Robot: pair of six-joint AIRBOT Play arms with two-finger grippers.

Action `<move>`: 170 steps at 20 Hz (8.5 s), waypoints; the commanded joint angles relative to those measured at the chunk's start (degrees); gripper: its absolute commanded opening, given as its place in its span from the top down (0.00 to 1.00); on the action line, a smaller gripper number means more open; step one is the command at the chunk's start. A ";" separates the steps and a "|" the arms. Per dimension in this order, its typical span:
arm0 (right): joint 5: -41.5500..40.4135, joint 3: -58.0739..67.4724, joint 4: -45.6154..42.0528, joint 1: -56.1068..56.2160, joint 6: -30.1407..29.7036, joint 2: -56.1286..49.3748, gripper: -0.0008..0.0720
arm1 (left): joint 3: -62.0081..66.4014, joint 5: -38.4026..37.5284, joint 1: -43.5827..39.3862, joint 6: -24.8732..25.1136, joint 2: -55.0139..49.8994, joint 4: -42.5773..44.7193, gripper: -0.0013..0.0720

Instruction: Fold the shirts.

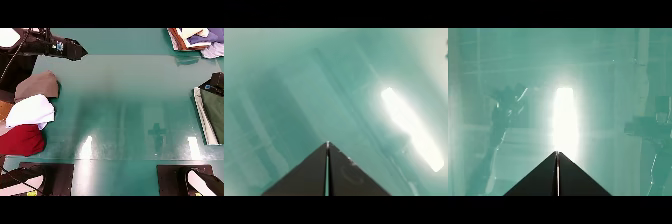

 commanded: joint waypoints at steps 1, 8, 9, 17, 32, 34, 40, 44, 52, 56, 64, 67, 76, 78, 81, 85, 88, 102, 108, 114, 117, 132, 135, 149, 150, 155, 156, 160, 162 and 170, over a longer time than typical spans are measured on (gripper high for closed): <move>0.07 0.02 0.00 0.04 0.00 0.04 0.96 | 0.00 2.03 -0.04 1.33 -0.02 -0.17 0.95; 0.04 0.02 0.02 0.04 0.02 0.04 0.96 | -2.19 0.57 9.88 -15.17 -1.99 34.29 0.08; 0.02 0.04 0.02 0.04 0.02 0.04 0.96 | -3.65 0.83 12.61 -15.19 -3.04 34.29 0.08; -2.21 0.04 0.07 0.04 0.04 0.04 0.96 | -10.47 5.81 26.80 -16.55 -17.90 31.30 0.08; -7.21 6.91 0.57 0.04 0.04 0.02 0.96 | 7.08 -3.82 24.44 -14.01 -8.98 22.69 0.95; -9.57 12.02 0.57 0.04 0.04 0.02 0.96 | 12.98 -8.02 21.94 -12.13 -2.29 18.47 0.95; -8.41 26.51 0.57 0.59 0.04 -3.98 0.96 | 22.18 -13.53 6.80 -10.03 12.44 16.63 0.95; -2.27 35.36 0.57 4.37 0.02 -9.22 0.96 | 20.59 -16.87 -5.51 -10.16 12.83 16.63 0.95; 4.07 40.92 0.42 11.85 0.02 -15.13 0.96 | 2.99 -19.50 -24.98 -10.47 0.44 16.17 0.95; 5.99 40.63 0.33 11.69 0.02 -15.21 0.96 | -3.58 -18.40 -27.54 -9.94 -3.69 16.46 0.13; 6.67 40.61 0.31 11.28 0.02 -15.21 0.96 | -2.62 -8.17 -8.13 -10.12 -5.46 17.86 0.14; 6.69 40.61 0.31 11.30 0.02 -15.21 0.96 | -2.62 -9.51 0.31 -8.31 -10.99 8.46 0.14; 10.78 38.21 -0.09 11.28 0.31 -14.56 0.96 | -2.75 -9.35 1.97 -5.44 -26.97 -0.61 0.14; 10.45 32.15 -0.09 11.28 0.31 -12.72 0.96 | -2.86 -9.38 1.90 -3.80 -28.30 -3.67 0.14; 7.37 20.41 -0.11 11.28 0.31 -9.18 0.96 | -3.21 -8.76 1.68 -2.89 -28.89 -4.55 0.43; 3.17 4.26 -0.04 11.28 0.31 -5.75 0.96 | -2.45 -8.09 1.84 -2.84 -28.33 -3.80 0.95; 2.34 -8.15 0.37 11.30 0.22 -5.35 0.93 | -0.02 -7.87 3.15 -2.91 -24.87 -0.04 0.95; -20.50 -25.77 16.87 17.29 -14.40 -26.34 0.36 | 2.75 -8.87 3.89 -2.51 -18.75 6.23 0.95; -19.63 -16.00 14.27 18.75 -14.34 -28.15 0.97 | 2.93 -6.64 3.89 -3.23 -14.64 10.93 0.95; -16.87 4.09 13.31 12.11 -13.35 -14.40 0.97 | 11.06 -3.76 3.89 -4.17 1.68 19.26 0.95; -16.87 15.50 13.31 8.96 -13.27 -7.78 0.97 | 15.96 -2.71 3.89 -4.17 9.92 18.14 0.95; 4.20 45.22 4.52 -3.39 -8.24 0.68 0.97 | 26.51 -4.94 3.89 -4.00 25.68 1.81 0.95; 5.62 37.11 4.55 -3.32 -6.03 -2.60 0.97 | 16.50 -7.48 3.89 -3.98 23.19 2.03 0.95; -11.74 12.09 4.46 -1.75 -5.99 -31.23 0.97 | -4.26 10.84 3.89 4.92 -15.78 3.37 0.95; -12.98 12.09 4.48 -0.98 -5.99 -32.28 0.97 | -4.26 12.28 3.89 4.87 -16.85 3.43 0.95; -16.79 13.51 4.50 2.45 -5.99 -36.22 0.95 | -4.15 11.96 3.91 4.26 -18.82 3.43 0.36; -16.41 14.78 4.50 2.69 -5.99 -36.81 0.80 | -3.82 11.02 4.09 4.35 -18.75 3.61 0.29; -8.92 22.38 4.46 1.60 -6.03 -37.55 0.41 | 0.83 0.44 8.66 -0.44 -18.51 3.76 0.29; -3.50 24.11 4.37 -0.02 -8.00 -36.41 0.42 | 3.10 -9.94 13.05 -1.75 -18.32 3.28 0.29; -1.44 -1.33 4.44 -3.48 -10.54 -17.14 0.42 | -27.39 -13.53 17.75 1.31 -2.08 -1.27 0.29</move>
